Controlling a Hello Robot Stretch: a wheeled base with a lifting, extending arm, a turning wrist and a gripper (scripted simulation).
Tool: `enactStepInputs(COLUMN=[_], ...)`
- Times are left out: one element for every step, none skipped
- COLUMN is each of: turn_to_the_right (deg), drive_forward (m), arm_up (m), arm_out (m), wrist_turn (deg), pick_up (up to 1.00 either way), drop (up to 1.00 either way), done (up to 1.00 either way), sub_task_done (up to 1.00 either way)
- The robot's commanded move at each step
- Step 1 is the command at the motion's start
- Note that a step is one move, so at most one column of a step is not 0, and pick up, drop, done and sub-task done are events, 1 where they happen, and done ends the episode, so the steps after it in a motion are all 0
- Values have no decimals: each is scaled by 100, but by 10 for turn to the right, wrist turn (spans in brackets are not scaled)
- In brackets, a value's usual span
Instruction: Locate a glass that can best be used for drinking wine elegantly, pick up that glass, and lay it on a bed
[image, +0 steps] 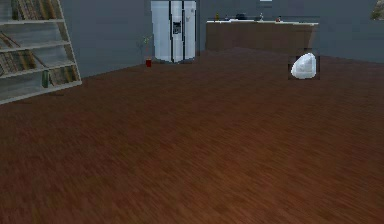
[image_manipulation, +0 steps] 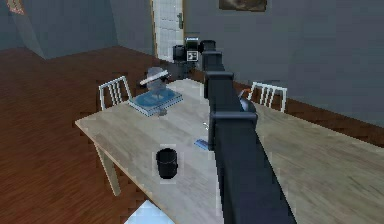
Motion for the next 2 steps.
enactStepInputs(turn_to_the_right=[0, 0], drive_forward=[0, 0], arm_up=[0, 0], arm_out=[0, 0], wrist_turn=[-450, -450], pick_up=[0, 0], drop=[0, 0], done=[0, 0], sub_task_done=[0, 0])
